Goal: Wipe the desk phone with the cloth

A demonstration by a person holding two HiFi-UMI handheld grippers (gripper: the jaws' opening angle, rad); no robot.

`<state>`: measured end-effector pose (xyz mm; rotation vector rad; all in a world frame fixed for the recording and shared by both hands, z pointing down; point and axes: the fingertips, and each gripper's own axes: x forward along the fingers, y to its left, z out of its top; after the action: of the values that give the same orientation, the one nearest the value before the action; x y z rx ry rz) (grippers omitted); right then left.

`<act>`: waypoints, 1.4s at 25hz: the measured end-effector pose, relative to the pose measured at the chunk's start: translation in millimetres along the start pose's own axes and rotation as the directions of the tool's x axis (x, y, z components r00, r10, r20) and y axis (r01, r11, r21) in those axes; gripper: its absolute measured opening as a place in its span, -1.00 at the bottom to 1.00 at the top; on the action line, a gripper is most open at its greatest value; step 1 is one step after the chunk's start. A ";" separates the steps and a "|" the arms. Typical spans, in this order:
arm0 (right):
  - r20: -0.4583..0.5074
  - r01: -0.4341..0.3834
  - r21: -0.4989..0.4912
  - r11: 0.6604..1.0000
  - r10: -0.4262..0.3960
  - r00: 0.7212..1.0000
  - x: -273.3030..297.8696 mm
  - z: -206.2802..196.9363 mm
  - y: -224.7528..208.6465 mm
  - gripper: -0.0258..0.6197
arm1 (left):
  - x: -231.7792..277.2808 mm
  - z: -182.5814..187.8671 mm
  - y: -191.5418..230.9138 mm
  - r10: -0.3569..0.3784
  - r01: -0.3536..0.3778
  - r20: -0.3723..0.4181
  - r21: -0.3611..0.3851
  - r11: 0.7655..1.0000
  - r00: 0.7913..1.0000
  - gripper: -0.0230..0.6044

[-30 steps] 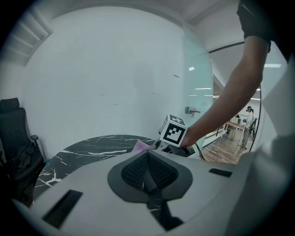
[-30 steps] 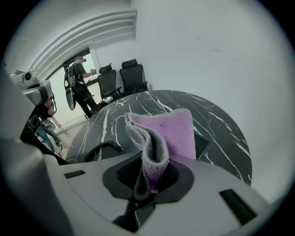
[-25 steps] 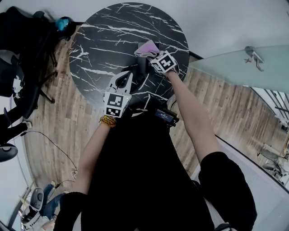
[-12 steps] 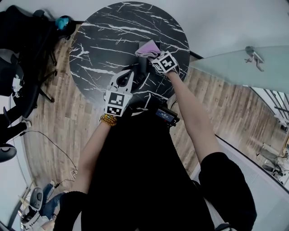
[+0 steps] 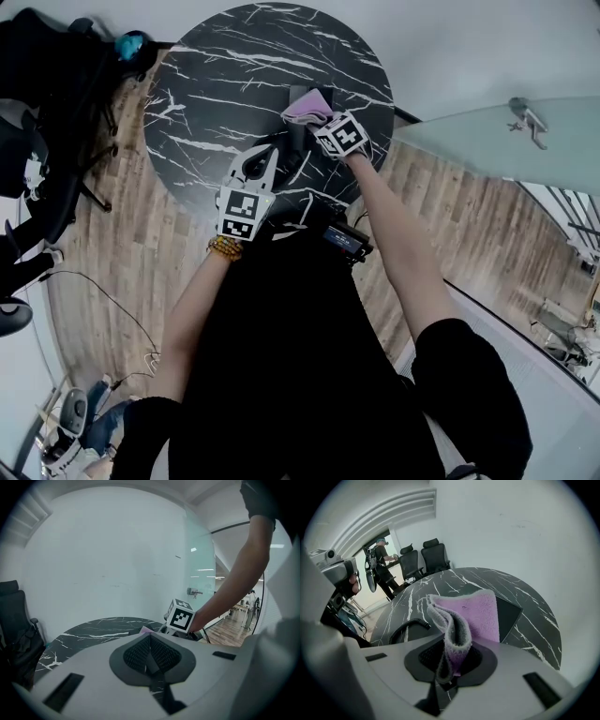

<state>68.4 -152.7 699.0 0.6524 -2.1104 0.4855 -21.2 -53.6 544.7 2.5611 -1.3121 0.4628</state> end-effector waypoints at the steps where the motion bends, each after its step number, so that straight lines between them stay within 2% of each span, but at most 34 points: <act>1: -0.001 -0.002 0.001 1.000 0.002 1.000 0.2 -1.5 1.1 -0.73 | -0.3 -0.2 -0.6 0.000 0.000 0.000 0.001 1.000 1.000 -0.88; 11: -0.025 -0.023 -0.024 0.999 0.022 0.999 2.1 -12.4 9.9 -0.73 | -2.4 -3.0 -3.5 0.000 0.000 -0.008 0.000 1.000 1.000 -0.88; 35: -0.035 -0.045 -0.006 0.999 0.045 0.998 5.7 -31.6 27.3 -0.73 | -3.5 -10.7 -8.0 -0.011 0.011 -0.027 0.004 1.000 1.000 -0.88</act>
<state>68.6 -115.4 718.6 0.5895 -2.0969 0.5108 -18.4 -42.8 552.8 2.5549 -1.2890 0.4974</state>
